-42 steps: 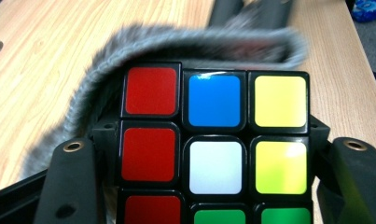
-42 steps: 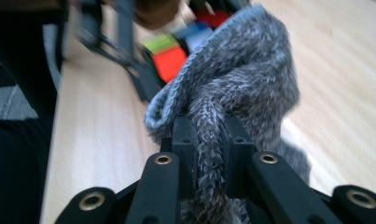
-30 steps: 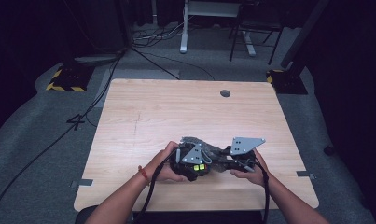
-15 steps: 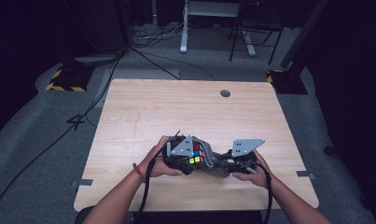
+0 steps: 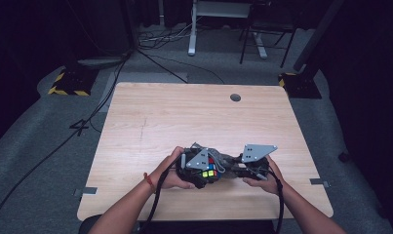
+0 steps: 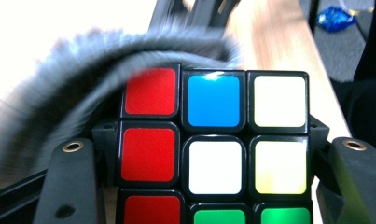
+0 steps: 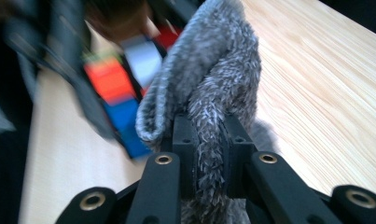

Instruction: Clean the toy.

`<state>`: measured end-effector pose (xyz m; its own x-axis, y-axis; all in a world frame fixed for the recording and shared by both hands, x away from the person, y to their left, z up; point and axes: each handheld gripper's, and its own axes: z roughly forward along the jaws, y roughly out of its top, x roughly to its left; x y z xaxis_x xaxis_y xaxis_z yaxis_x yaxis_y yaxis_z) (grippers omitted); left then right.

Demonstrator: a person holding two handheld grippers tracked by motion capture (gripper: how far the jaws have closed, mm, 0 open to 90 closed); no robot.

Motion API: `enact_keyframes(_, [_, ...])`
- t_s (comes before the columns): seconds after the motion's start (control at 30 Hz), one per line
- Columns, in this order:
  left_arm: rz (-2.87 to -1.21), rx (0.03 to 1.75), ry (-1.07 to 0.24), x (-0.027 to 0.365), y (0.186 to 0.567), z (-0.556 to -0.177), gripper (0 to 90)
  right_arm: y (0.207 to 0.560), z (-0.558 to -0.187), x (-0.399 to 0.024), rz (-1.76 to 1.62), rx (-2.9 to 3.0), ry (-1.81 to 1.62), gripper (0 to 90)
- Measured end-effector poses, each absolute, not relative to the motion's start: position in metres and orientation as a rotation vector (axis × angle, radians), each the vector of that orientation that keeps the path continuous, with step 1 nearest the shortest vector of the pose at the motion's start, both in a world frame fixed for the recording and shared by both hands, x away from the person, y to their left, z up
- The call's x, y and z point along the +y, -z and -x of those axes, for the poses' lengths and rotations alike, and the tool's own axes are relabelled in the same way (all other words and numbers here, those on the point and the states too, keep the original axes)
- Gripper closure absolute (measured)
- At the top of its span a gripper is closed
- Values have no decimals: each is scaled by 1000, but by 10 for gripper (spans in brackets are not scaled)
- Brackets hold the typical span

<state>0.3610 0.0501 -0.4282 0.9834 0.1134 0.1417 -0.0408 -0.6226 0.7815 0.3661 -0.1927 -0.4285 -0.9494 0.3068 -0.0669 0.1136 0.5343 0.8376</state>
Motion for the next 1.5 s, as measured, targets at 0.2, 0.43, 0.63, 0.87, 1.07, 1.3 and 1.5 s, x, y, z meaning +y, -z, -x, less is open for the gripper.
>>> enact_keyframes(0.2, [-2185, 77, -229, 55, 426, -364, 338, 441, -376, -198, -404, 2619, -1374, 796])
enact_keyframes(0.43, [-2186, 89, -226, 58, 428, -367, 337, 438, -375, -203, -370, 2637, -1574, 797])
enact_keyframes(0.63, [-2209, 62, -262, 54, 428, -364, 337, 431, -368, -200, -320, 2638, -1574, 799])
enact_keyframes(0.87, [-2143, 60, -230, 59, 420, -364, 337, 442, -373, -196, -356, 2691, -1424, 800])
enact_keyframes(1.07, [-2141, 65, -220, 61, 423, -368, 330, 437, -372, -203, -348, 2660, -1618, 800])
enact_keyframes(1.3, [-2192, 63, -220, 57, 428, -370, 331, 430, -371, -207, -295, 2625, -1660, 799])
enact_keyframes(1.5, [-2191, 80, -269, 56, 427, -369, 334, 426, -370, -203, -311, 2594, -1633, 800])
